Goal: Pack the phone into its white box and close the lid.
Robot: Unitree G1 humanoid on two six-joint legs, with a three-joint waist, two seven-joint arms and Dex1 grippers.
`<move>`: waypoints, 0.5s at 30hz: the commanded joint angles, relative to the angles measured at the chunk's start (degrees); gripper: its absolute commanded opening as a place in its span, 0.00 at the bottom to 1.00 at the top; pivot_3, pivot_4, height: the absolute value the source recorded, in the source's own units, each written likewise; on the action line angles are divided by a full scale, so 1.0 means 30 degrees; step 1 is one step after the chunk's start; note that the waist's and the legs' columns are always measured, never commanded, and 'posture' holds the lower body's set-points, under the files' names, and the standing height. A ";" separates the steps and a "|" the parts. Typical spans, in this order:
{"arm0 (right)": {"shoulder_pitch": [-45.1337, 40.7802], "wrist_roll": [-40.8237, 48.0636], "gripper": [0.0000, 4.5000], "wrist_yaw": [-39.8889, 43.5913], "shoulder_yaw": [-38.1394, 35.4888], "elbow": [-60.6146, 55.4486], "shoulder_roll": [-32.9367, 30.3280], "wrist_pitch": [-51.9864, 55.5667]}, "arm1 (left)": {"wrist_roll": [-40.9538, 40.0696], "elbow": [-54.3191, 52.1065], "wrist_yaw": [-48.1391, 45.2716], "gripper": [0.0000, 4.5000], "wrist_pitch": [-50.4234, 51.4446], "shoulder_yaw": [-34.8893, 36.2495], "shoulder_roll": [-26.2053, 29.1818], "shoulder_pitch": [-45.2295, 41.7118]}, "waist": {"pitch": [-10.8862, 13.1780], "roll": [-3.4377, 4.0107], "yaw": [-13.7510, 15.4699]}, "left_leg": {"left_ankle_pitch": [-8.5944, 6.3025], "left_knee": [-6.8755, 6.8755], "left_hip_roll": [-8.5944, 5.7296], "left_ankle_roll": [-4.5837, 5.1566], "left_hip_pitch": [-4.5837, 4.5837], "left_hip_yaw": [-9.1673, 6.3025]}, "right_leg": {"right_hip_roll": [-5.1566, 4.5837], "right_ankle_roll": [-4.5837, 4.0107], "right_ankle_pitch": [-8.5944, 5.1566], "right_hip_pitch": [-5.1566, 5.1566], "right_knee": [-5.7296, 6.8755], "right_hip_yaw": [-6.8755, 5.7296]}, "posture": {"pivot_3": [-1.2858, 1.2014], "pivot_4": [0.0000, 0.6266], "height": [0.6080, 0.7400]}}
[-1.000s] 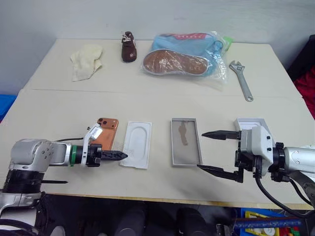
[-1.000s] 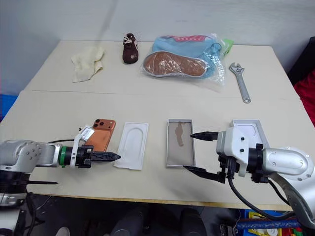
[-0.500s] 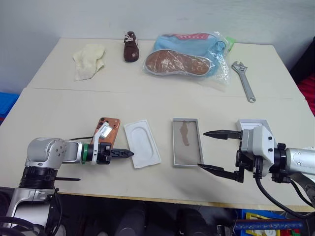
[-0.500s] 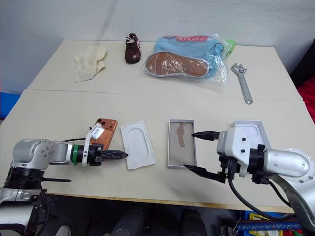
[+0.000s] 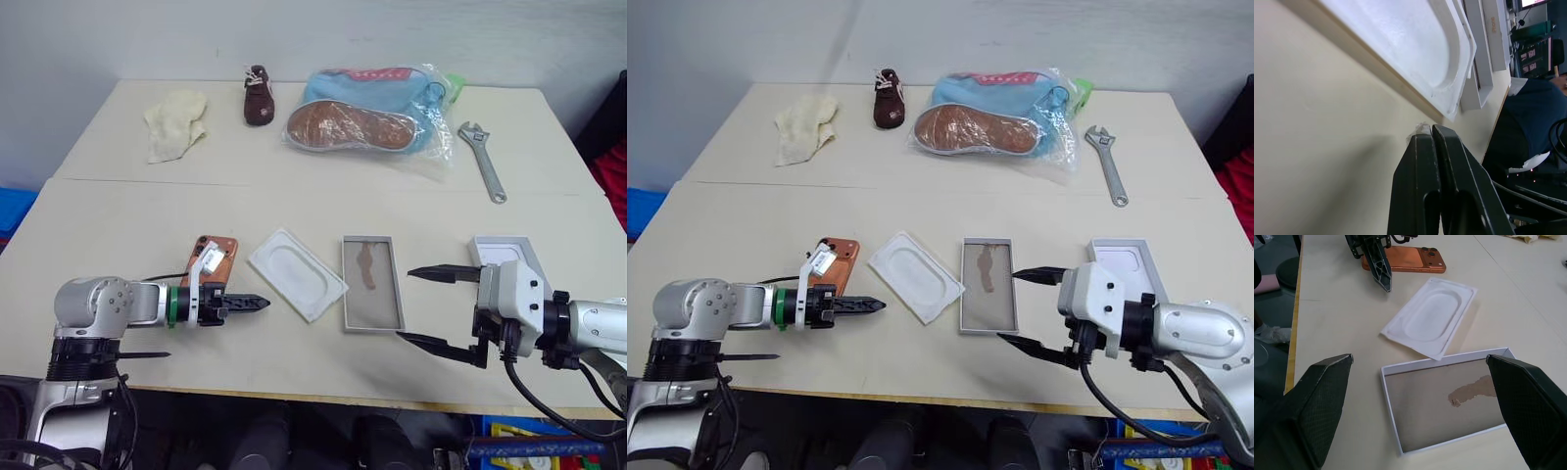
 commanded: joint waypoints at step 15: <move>-0.0582 -0.0994 1.00 0.0440 0.1220 0.0052 0.0254 -0.1052 | -0.2945 -0.1728 0.7434 0.33 0.2076 0.3865 -0.4408 0.1123 | 0.0081 -0.0162 -0.0379 | 0.0010 0.0014 0.0017 -0.0017 -0.0008 0.0000 | 0.0014 0.0006 0.0003 -0.0012 0.0032 -0.0007 | 0.52 0.24 1.00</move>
